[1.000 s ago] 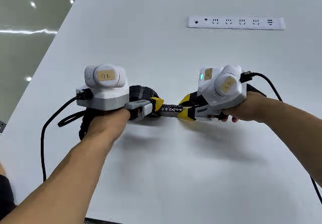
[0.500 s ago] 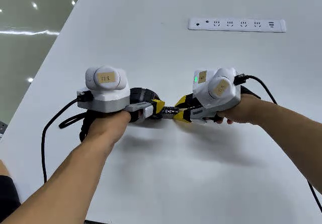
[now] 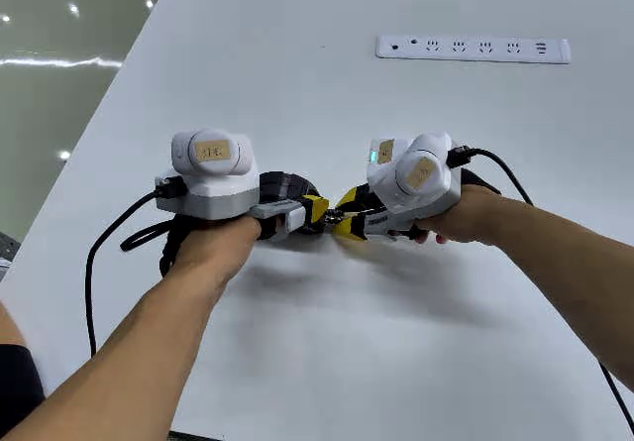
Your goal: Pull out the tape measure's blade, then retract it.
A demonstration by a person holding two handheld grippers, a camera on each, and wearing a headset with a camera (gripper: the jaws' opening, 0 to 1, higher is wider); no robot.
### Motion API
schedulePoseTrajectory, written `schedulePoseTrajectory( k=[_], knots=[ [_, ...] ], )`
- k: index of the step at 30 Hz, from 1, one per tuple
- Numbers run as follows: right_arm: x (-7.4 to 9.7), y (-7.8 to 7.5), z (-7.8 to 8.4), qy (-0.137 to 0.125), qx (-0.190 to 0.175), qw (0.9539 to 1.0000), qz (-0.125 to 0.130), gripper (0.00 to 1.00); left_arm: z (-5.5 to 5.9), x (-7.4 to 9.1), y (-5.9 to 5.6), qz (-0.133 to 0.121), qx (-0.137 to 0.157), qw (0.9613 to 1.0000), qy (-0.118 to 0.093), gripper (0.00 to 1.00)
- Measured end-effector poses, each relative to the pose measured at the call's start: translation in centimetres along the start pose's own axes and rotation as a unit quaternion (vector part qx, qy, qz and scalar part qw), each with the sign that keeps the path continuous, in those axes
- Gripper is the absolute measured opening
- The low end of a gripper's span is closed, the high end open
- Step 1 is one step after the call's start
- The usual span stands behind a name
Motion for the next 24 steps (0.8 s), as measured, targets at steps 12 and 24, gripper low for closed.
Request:
schedulePoseTrajectory(
  k=[12, 24],
  knots=[
    [-0.31, 0.11, -0.37, 0.007, 0.010, 0.9999, 0.000, 0.11, -0.03, -0.10, -0.07, -0.002, -0.001, 1.0000, 0.001, 0.55],
    [-0.48, 0.29, -0.72, 0.018, 0.013, 0.9997, 0.007, 0.12, -0.16, -0.10, -0.13, 0.002, 0.002, 1.0000, 0.008, 0.57]
  ],
)
Point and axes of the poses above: the centre of the closed fingertips' face, and the gripper's own axes: x roughly backward along the fingers, y roughly to its left, z roughly out of its underside, the point moved 10 cm from there along x, roughly backward along the fingers, and after that the axes turned 13 degrees about z, right-handed, at the moved point
